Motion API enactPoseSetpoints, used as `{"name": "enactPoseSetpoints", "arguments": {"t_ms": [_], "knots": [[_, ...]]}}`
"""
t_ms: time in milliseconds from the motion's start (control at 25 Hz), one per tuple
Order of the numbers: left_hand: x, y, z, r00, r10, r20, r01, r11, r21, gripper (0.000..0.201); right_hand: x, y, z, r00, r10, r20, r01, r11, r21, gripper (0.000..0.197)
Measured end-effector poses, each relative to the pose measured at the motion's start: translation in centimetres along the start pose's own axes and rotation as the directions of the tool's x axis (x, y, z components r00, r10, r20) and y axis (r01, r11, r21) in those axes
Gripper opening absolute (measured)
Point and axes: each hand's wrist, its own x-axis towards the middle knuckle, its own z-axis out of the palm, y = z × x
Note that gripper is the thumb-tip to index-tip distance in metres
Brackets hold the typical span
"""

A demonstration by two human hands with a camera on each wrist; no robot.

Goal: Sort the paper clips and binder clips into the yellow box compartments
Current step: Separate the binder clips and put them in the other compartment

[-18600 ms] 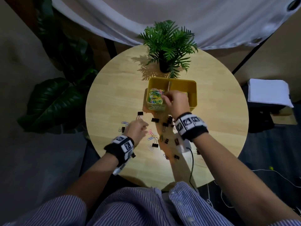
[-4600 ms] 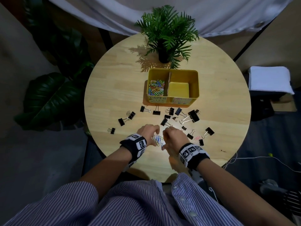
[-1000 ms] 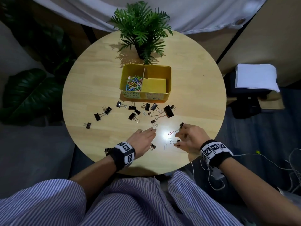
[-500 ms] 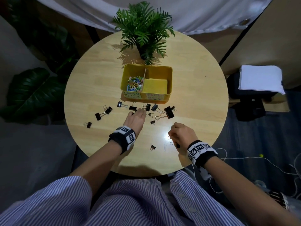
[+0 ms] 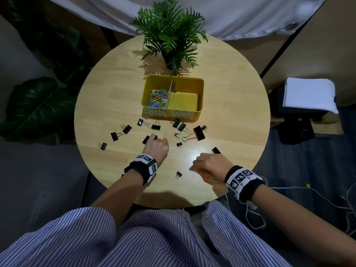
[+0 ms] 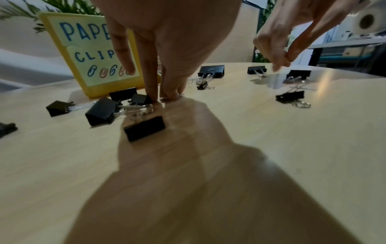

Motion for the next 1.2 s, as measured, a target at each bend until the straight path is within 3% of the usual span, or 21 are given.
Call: {"name": "enactPoseSetpoints", "arguments": {"t_ms": [80, 160, 360, 480, 560, 640, 800, 880, 960, 1040, 1200], "knots": [[-0.4, 0.1, 0.0, 1.000, 0.003, -0.011, -0.003, 1.000, 0.031, 0.014, -0.4, -0.1, 0.8, 0.990, -0.124, 0.073, 0.128, 0.991, -0.046, 0.023], [-0.6, 0.3, 0.7, 0.996, -0.007, -0.089, 0.009, 1.000, 0.024, 0.008, -0.4, -0.2, 1.6, 0.987, -0.135, 0.092, 0.141, 0.988, -0.067, 0.021], [-0.5, 0.4, 1.3, 0.986, -0.007, -0.164, 0.009, 1.000, 0.012, 0.014, 0.2, -0.2, 2.5, 1.000, -0.029, 0.012, 0.029, 0.999, -0.017, 0.010], [0.0, -0.2, 0.6, 0.976, -0.035, -0.214, 0.030, 0.999, -0.026, 0.015, 0.7, -0.5, 2.3, 0.998, 0.037, -0.043, -0.034, 0.997, 0.065, 0.027], [0.4, -0.9, -0.5, 0.954, -0.088, -0.287, 0.062, 0.993, -0.100, 0.015, 0.9, -0.8, 2.6, 0.997, 0.060, -0.055, -0.058, 0.997, 0.049, 0.028], [0.9, -1.9, -2.3, 0.894, -0.193, -0.404, 0.101, 0.966, -0.239, 0.017, 1.1, -1.0, 3.3, 0.996, 0.071, -0.044, -0.072, 0.997, -0.031, 0.017], [3.1, -5.1, -6.4, 0.717, -0.399, -0.571, 0.065, 0.854, -0.515, 0.015, 1.2, -1.3, 3.9, 0.992, 0.124, 0.028, -0.119, 0.982, -0.144, 0.007], [4.4, -7.1, -7.5, 0.708, -0.473, -0.525, 0.092, 0.798, -0.595, 0.016, 2.1, -2.1, 3.1, 0.985, 0.169, 0.030, -0.165, 0.979, -0.123, 0.010], [5.4, -9.0, -7.7, 0.763, -0.514, -0.391, 0.139, 0.722, -0.678, 0.021, 4.2, -2.9, 0.9, 0.969, 0.245, -0.018, -0.246, 0.969, -0.034, 0.019], [5.6, -10.4, -7.3, 0.804, -0.494, -0.331, 0.129, 0.688, -0.714, 0.029, 7.6, -3.1, -2.7, 0.935, 0.338, -0.107, -0.330, 0.940, 0.084, 0.014], [2.3, -13.4, -4.8, 0.740, -0.567, -0.361, 0.124, 0.642, -0.757, 0.031, 16.3, -2.2, -9.0, 0.800, 0.466, -0.378, -0.398, 0.884, 0.246, 0.006]]}}
